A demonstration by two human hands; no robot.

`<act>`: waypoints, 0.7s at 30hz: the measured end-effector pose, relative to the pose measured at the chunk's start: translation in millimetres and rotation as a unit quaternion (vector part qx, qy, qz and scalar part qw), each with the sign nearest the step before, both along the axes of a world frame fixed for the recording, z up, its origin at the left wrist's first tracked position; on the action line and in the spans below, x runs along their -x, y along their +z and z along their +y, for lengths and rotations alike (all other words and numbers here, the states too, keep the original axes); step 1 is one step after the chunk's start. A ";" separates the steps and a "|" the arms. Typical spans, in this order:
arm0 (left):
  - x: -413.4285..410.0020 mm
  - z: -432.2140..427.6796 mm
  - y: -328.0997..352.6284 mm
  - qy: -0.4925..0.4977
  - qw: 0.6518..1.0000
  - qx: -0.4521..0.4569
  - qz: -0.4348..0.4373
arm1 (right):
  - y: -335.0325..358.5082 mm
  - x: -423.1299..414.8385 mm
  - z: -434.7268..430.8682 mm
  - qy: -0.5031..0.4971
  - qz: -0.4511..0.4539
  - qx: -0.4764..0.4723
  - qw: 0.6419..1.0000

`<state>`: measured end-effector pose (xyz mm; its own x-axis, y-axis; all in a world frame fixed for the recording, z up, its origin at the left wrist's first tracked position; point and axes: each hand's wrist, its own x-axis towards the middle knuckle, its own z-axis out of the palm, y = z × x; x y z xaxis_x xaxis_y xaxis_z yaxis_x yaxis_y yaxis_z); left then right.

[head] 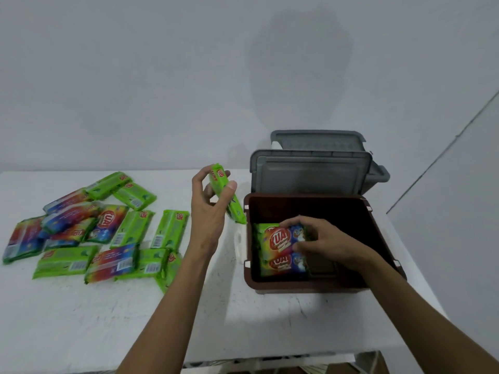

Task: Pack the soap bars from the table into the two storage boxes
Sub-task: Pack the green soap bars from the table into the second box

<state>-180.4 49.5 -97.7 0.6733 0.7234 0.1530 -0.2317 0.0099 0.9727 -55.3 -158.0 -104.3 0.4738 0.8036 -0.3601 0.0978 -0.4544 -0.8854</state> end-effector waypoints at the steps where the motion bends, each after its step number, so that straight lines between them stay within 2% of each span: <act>1: -1.3 -2.2 -0.8 -0.003 1.000 -0.002 0.000 | -3.5 1.2 -1.1 0.010 0.014 0.017 1.000; 6: -4.4 -10.5 -6.0 -0.022 1.000 0.007 0.012 | -14.5 -0.7 -6.7 0.036 0.036 0.067 0.996; 11: -5.2 -19.3 -7.4 -0.025 0.999 0.030 0.007 | -22.3 -6.9 -11.0 0.117 -0.041 0.125 0.984; 18: -11.4 -27.4 -10.5 -0.061 0.997 0.031 0.019 | -28.0 -17.7 -8.5 0.201 -0.046 0.153 0.966; 21: -12.8 -30.2 -13.1 -0.068 0.997 0.034 0.022 | -26.4 -18.4 -4.3 0.231 -0.075 0.190 0.951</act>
